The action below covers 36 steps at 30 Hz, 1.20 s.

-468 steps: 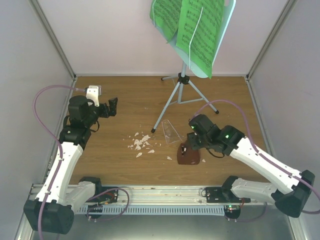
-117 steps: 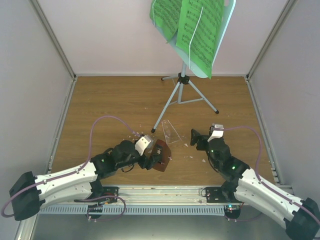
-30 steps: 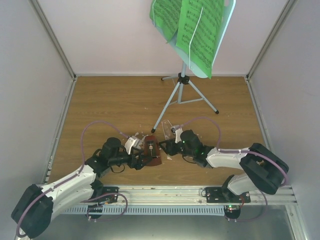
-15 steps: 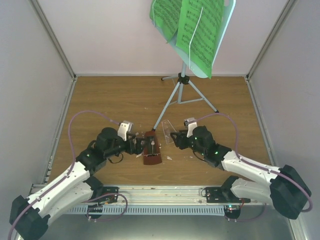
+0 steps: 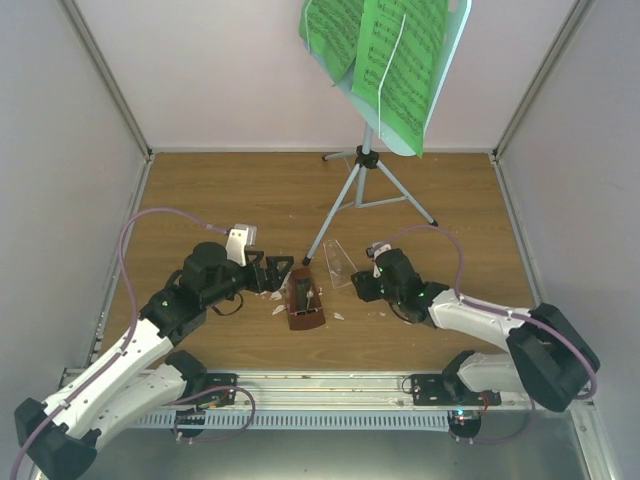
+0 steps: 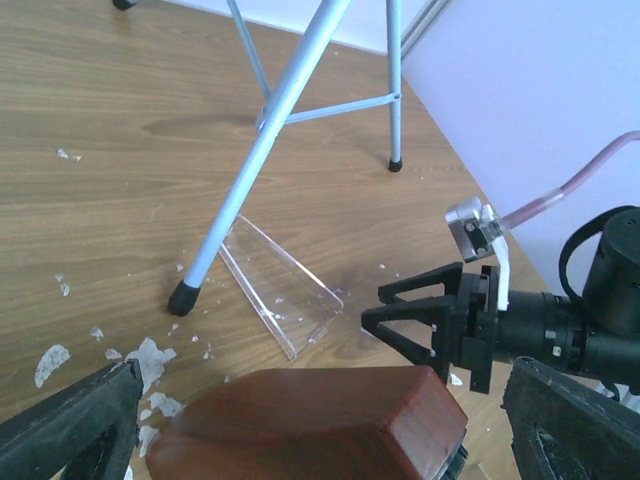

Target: Pack up the instrument practice props

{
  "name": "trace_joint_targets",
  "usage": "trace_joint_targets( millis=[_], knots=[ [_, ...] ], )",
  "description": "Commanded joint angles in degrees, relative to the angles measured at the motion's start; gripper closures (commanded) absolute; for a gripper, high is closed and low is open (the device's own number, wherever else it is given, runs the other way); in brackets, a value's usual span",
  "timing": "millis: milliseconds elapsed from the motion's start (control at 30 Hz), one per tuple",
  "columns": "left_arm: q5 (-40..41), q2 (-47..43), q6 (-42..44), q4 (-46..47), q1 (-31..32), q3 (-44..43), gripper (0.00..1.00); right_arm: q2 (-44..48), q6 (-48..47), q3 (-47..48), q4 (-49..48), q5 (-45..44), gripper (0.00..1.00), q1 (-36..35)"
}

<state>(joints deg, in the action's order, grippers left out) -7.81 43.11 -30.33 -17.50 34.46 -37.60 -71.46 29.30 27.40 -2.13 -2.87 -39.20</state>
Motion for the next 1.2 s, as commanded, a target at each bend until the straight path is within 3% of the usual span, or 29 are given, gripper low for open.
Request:
trace_joint_targets(
  millis=[0, 200, 467, 567, 667, 767, 967, 1167],
  knots=[
    [0.8, -1.3, -0.8, -0.7, -0.1, -1.5, 0.01, -4.1, -2.2, 3.1, -2.2, -0.5, 0.47, 0.6],
    [-0.2, -1.6, 0.5, -1.0, -0.1, -1.7, 0.01, -7.4, -4.2, 4.7, -5.9, 3.9, 0.48, 0.6],
    [-3.1, -1.5, 0.3, -0.3, -0.1, -0.5, 0.01, 0.5, -8.3, -1.1, -13.2, 12.1, 0.37, 0.6],
    [-7.0, 0.0, 0.0, 1.0, -0.1, -0.3, 0.01, 7.3, -11.5, -5.5, -20.1, 21.1, 0.31, 0.6],
    [-10.3, 2.0, -0.4, 2.1, -0.1, -0.3, 0.01, 12.3, -14.8, -9.1, -25.2, 28.4, 0.12, 0.6],
    [-12.6, 3.5, -0.9, 3.3, -0.1, -0.1, 0.01, 14.3, -18.1, -9.6, -25.9, 31.7, 0.07, 0.5],
    [-14.6, 4.9, -1.8, 4.4, -0.1, 0.5, 0.02, 13.2, -23.7, -8.1, -28.9, 36.1, 0.05, -0.3],
    [-16.3, 5.5, -2.9, 5.2, -0.1, 1.2, 0.10, 6.6, -30.6, -4.9, -31.5, 35.1, 0.00, -4.1]
  ],
)
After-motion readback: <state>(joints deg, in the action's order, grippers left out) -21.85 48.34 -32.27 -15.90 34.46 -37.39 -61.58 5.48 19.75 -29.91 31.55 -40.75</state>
